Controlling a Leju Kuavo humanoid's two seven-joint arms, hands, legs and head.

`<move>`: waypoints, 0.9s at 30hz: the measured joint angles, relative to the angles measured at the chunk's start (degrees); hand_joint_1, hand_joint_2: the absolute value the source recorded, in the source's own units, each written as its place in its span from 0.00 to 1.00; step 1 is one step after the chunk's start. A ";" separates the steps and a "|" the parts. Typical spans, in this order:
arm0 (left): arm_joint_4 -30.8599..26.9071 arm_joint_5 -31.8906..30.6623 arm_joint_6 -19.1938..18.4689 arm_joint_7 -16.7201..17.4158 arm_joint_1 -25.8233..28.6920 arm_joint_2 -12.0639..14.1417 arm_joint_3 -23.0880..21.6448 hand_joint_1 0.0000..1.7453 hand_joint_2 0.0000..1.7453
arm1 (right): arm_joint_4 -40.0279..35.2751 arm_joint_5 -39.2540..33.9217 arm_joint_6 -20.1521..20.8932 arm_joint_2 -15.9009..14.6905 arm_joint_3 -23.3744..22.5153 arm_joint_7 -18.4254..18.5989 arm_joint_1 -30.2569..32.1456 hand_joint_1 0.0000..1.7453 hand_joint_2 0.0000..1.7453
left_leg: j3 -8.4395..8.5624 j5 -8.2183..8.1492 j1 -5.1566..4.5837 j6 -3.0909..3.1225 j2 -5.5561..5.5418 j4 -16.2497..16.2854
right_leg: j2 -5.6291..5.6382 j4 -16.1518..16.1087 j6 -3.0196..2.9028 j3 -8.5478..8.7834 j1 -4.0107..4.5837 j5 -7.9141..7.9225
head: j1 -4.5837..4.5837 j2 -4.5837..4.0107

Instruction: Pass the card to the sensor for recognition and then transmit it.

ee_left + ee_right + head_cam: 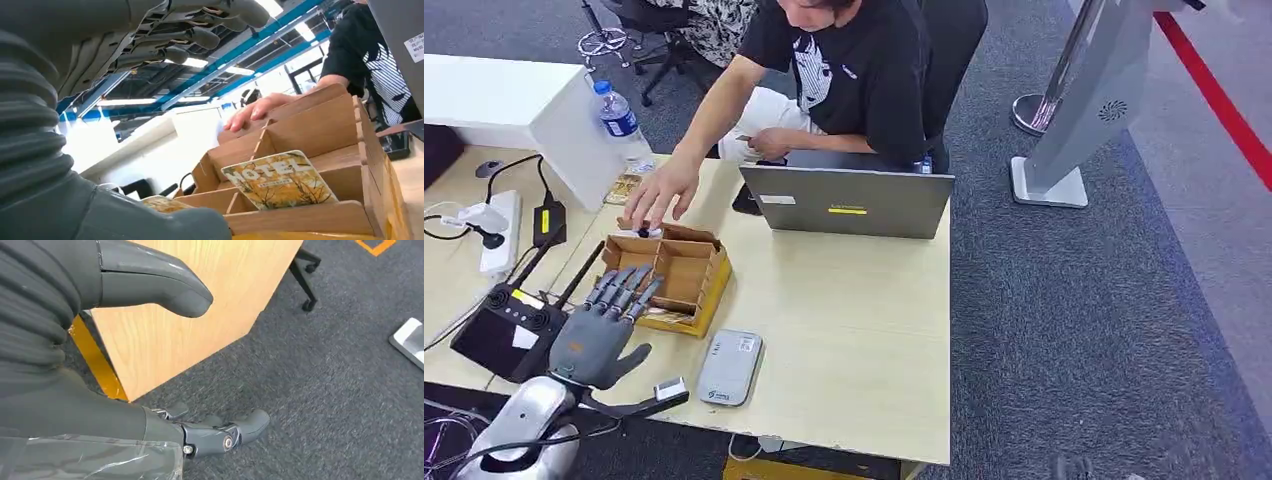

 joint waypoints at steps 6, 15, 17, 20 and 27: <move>4.80 -0.52 -0.72 0.00 -3.46 0.02 -0.02 0.00 1.00 | 0.02 0.13 -0.09 0.44 0.92 0.22 -0.68 0.00 1.00 | 0.01 0.02 0.01 -0.03 0.01 0.00 | 0.00 0.01 0.00 0.00 0.00 0.00 | 0.00 0.00; 9.16 -2.14 -0.74 0.00 -5.85 0.02 -0.22 0.00 1.00 | 0.04 0.65 -0.15 0.90 1.25 0.28 -1.01 0.00 1.00 | 0.00 0.02 0.00 -0.03 0.01 0.00 | 0.02 0.00 0.00 -0.02 0.00 0.00 | 0.00 0.00; 9.51 -2.14 -0.74 0.00 -5.92 0.02 -0.31 0.00 1.00 | 0.04 0.59 -0.15 0.94 1.27 0.28 -1.02 0.00 1.00 | 0.00 0.02 0.00 -0.03 0.01 0.00 | 0.02 0.00 0.00 -0.02 0.00 0.00 | 0.00 0.00; 9.90 -2.25 -0.65 0.13 -5.94 0.02 -0.57 0.00 1.00 | 0.04 0.48 -0.15 0.96 1.27 0.28 -1.02 0.00 1.00 | 0.00 0.02 0.00 -0.03 0.01 0.00 | 0.02 0.00 0.00 -0.03 0.00 0.00 | -0.02 0.00; 10.01 -2.29 -0.06 0.18 -5.95 -0.04 -1.16 0.00 1.00 | 0.04 0.15 -0.15 0.96 1.29 0.26 -1.02 0.00 1.00 | 0.00 0.02 0.01 -0.03 0.01 0.00 | 0.02 0.00 0.00 -0.03 0.00 0.00 | 0.00 0.00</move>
